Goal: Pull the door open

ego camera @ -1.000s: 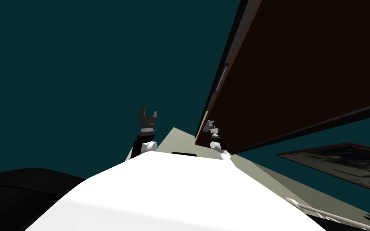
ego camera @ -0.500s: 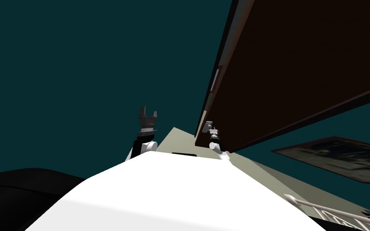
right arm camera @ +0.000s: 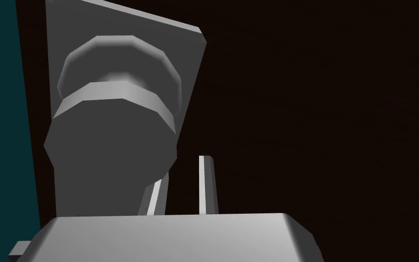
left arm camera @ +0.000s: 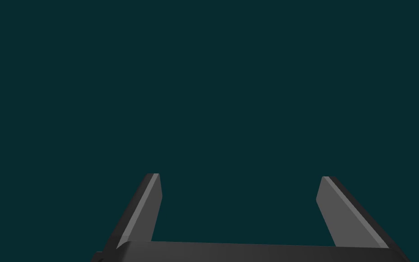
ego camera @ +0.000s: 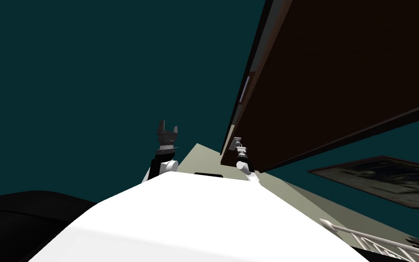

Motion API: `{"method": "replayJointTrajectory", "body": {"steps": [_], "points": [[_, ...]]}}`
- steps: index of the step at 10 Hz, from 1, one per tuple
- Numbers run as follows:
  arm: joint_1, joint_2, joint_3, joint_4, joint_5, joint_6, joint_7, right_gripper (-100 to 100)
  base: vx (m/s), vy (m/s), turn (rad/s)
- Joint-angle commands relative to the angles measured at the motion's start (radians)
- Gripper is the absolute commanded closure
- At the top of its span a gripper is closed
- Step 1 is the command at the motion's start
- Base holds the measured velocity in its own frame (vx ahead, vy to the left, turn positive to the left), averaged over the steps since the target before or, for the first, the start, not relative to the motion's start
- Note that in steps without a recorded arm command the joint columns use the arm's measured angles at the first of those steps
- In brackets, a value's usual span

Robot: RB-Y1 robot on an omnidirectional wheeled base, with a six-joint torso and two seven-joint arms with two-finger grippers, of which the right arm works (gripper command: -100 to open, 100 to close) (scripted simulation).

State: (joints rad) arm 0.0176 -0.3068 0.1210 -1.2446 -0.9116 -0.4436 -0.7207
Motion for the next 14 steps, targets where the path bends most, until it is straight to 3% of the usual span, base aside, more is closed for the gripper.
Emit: {"method": "replayJointTrajectory", "body": {"steps": [1,4,7,12,13,14], "points": [[0.004,0.020,0.026,-0.043,-0.042,0.007,-0.041,-100,-0.095,-0.022,0.034],[0.004,0.020,0.026,-0.043,-0.042,0.007,-0.041,-100,-0.038,-0.008,0.000],[0.019,0.030,0.037,-0.069,-0.089,0.012,-0.080,-100,-0.025,-0.011,0.008],[0.025,0.034,0.042,-0.080,-0.107,0.013,-0.095,-100,-0.029,-0.009,0.002],[0.032,0.039,0.048,-0.094,-0.130,0.016,-0.115,-100,-0.021,-0.011,-0.015],[0.044,0.028,0.027,-0.077,-0.125,0.017,-0.100,-100,-0.004,-0.033,-0.051]]}}
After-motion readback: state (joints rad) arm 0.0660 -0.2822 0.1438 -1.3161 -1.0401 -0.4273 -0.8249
